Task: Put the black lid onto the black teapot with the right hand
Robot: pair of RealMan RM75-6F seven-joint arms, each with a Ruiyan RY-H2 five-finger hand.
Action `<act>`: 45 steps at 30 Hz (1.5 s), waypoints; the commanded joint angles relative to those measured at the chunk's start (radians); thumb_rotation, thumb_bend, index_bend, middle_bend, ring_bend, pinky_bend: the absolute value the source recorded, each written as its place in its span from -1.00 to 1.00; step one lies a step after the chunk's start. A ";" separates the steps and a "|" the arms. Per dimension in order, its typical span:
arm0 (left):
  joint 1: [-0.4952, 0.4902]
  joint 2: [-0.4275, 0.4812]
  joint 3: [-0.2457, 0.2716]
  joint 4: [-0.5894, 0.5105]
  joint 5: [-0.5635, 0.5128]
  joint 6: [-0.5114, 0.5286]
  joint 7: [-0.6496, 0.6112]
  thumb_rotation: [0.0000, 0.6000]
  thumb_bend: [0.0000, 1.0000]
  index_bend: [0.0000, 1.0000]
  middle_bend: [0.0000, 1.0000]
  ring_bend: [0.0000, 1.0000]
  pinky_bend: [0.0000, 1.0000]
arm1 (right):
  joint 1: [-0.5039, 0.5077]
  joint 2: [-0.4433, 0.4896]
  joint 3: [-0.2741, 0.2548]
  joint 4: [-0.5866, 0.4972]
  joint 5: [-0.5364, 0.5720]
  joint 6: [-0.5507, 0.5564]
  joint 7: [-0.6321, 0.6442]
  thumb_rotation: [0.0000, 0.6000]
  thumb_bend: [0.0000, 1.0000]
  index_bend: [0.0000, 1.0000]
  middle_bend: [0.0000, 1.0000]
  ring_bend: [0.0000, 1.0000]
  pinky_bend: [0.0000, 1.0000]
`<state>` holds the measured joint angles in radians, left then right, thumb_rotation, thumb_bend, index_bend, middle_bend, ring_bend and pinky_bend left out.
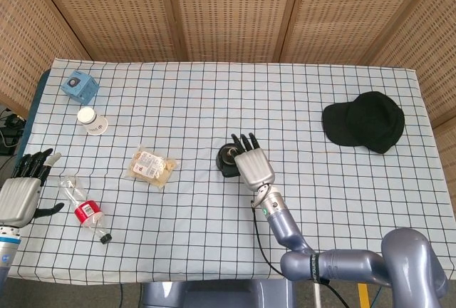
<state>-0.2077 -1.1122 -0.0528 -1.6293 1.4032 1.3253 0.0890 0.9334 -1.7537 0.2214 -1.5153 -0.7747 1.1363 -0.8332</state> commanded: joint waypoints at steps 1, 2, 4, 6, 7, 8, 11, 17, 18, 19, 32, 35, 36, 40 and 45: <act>-0.001 -0.001 0.000 0.002 0.000 -0.003 -0.001 1.00 -0.87 -1.00 -1.00 -1.00 -1.00 | -0.001 -0.004 -0.001 0.002 -0.002 -0.001 0.004 1.00 1.00 -0.40 -1.00 -1.00 -1.00; -0.002 -0.001 0.000 0.003 -0.001 -0.004 -0.001 1.00 -0.87 -1.00 -1.00 -1.00 -1.00 | -0.001 -0.005 -0.002 0.003 -0.003 -0.002 0.004 1.00 1.00 -0.40 -1.00 -1.00 -1.00; -0.003 -0.002 0.000 0.005 -0.001 -0.006 -0.003 1.00 -0.87 -1.00 -1.00 -1.00 -1.00 | -0.001 -0.010 -0.004 0.004 -0.004 -0.004 0.004 1.00 1.00 -0.40 -1.00 -1.00 -1.00; -0.004 -0.003 -0.001 0.006 -0.002 -0.007 -0.003 1.00 -0.87 -1.00 -1.00 -1.00 -1.00 | -0.001 -0.015 -0.006 0.004 -0.007 -0.005 0.005 1.00 1.00 -0.40 -1.00 -1.00 -1.00; -0.004 -0.003 -0.001 0.006 -0.002 -0.008 -0.003 1.00 -0.87 -1.00 -1.00 -1.00 -1.00 | -0.001 -0.018 -0.008 0.005 -0.009 -0.006 0.005 1.00 1.00 -0.40 -1.00 -1.00 -1.00; -0.005 -0.003 0.000 0.006 -0.001 -0.009 -0.002 1.00 -0.87 -1.00 -1.00 -1.00 -1.00 | -0.001 -0.021 -0.011 0.006 -0.009 -0.008 0.004 1.00 1.00 -0.39 -1.00 -1.00 -1.00; -0.006 -0.004 0.001 0.007 0.001 -0.010 0.000 1.00 -0.87 -1.00 -1.00 -1.00 -1.00 | 0.000 -0.033 -0.018 0.016 -0.007 -0.013 0.000 1.00 1.00 -0.38 -1.00 -1.00 -1.00; -0.007 -0.005 0.002 0.008 0.001 -0.012 -0.003 1.00 -0.87 -1.00 -1.00 -1.00 -1.00 | 0.002 -0.063 -0.017 0.048 -0.003 -0.027 0.006 1.00 1.00 -0.38 -1.00 -1.00 -1.00; -0.007 -0.004 0.002 0.008 0.002 -0.012 -0.005 1.00 -0.87 -1.00 -1.00 -1.00 -1.00 | 0.003 -0.067 -0.017 0.054 -0.002 -0.029 0.008 1.00 1.00 -0.38 -1.00 -1.00 -1.00; -0.007 -0.004 0.002 0.008 0.003 -0.012 -0.006 1.00 -0.87 -1.00 -1.00 -1.00 -1.00 | 0.003 -0.070 -0.016 0.059 -0.001 -0.031 0.009 1.00 1.00 -0.38 -1.00 -1.00 -1.00; -0.008 -0.007 -0.001 0.012 -0.006 -0.013 -0.004 1.00 -0.86 -1.00 -1.00 -1.00 -1.00 | -0.018 0.007 0.004 -0.066 -0.089 0.057 -0.004 1.00 0.96 -0.43 -1.00 -1.00 -1.00; -0.006 -0.008 -0.002 0.012 -0.005 -0.007 -0.001 1.00 -0.86 -1.00 -1.00 -1.00 -1.00 | -0.031 0.047 0.005 -0.130 -0.116 0.093 -0.019 1.00 0.70 -0.48 -1.00 -1.00 -1.00; -0.006 -0.008 -0.003 0.012 -0.005 -0.004 -0.001 1.00 -0.86 -1.00 -1.00 -1.00 -1.00 | -0.040 0.069 0.001 -0.161 -0.132 0.111 -0.024 1.00 0.51 -0.52 -1.00 -1.00 -1.00; -0.002 -0.012 -0.005 0.019 -0.009 0.003 -0.001 1.00 -0.86 -1.00 -1.00 -1.00 -1.00 | -0.110 0.177 -0.072 -0.297 -0.204 0.175 -0.028 1.00 0.03 -0.64 -1.00 -1.00 -1.00; 0.008 -0.018 -0.009 0.026 -0.005 0.027 -0.008 1.00 -0.86 -1.00 -1.00 -1.00 -1.00 | -0.222 0.279 -0.175 -0.355 -0.327 0.252 0.068 1.00 -0.18 -0.76 -1.00 -1.00 -1.00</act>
<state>-0.2026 -1.1287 -0.0612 -1.6051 1.3950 1.3474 0.0831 0.7726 -1.5213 0.1035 -1.8380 -1.0351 1.3399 -0.8220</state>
